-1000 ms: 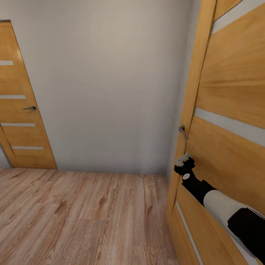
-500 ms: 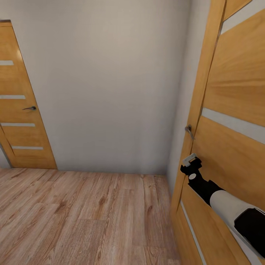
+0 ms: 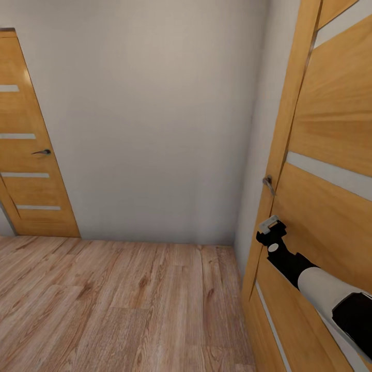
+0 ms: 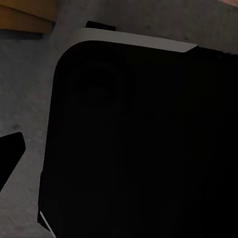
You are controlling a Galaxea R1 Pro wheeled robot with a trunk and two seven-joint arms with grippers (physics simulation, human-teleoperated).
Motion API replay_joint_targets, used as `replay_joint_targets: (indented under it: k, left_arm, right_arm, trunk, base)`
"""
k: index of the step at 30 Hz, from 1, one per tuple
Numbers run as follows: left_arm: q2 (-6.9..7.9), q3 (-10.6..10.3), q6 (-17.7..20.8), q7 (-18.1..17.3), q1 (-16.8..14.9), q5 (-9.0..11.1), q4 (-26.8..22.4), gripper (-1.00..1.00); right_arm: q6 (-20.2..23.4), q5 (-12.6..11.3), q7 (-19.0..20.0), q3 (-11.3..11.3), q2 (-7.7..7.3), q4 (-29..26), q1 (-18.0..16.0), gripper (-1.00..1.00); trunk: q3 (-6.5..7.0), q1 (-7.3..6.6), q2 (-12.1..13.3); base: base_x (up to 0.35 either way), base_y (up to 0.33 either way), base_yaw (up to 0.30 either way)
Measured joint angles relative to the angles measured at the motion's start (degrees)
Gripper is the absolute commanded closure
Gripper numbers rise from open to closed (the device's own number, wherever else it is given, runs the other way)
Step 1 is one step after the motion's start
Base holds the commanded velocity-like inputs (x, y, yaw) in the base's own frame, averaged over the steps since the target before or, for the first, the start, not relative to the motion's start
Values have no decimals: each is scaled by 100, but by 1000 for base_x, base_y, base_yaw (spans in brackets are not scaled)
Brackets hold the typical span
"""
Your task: Move the two storage containers from the living room to the garage. In the garage, place one container on the floor and stack the other container on top of it (either order is fine).
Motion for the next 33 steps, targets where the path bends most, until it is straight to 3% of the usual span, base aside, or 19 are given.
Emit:
replay_joint_targets:
  k: [8,18,21,23,24,29,32,33]
  left_arm:
    - [0,0,0,0,0,0,0,-100]
    - [0,0,0,0,2,0,2,-100]
    - [0,0,0,0,3,-1,3,-100]
    - [0,1,0,0,4,0,1,-100]
    - [0,0,0,0,2,-1,1,-100]
    - [-2,1,1,0,4,0,0,-100]
    - [-5,1,1,0,3,0,-1,-100]
    - [-6,1,1,0,3,0,1,-100]
  right_arm:
    - [0,1,30,-195,22,-41,0,-100]
    - [67,-8,53,-212,-3,-125,1,-100]
    - [73,-26,48,-273,461,11,-1,-100]
    - [73,-29,79,-282,654,15,-2,-100]
    - [72,-32,131,-282,822,21,-1,-100]
    - [5,-138,458,-305,1295,328,4,-100]
    - [-218,-529,858,-330,1485,880,33,-100]
    - [-394,-835,1111,-337,1538,1177,52,-100]
  trunk:
    - [0,0,0]
    - [0,0,0]
    - [0,0,1]
    - [0,0,1]
    - [0,0,0]
    - [0,0,1]
    - [0,0,1]
    - [-1,1,1]
  base:
    - [0,0,0]
    - [0,0,0]
    - [0,0,0]
    - [0,0,0]
    - [0,0,0]
    - [0,0,0]
    - [0,0,0]
    - [0,0,0]
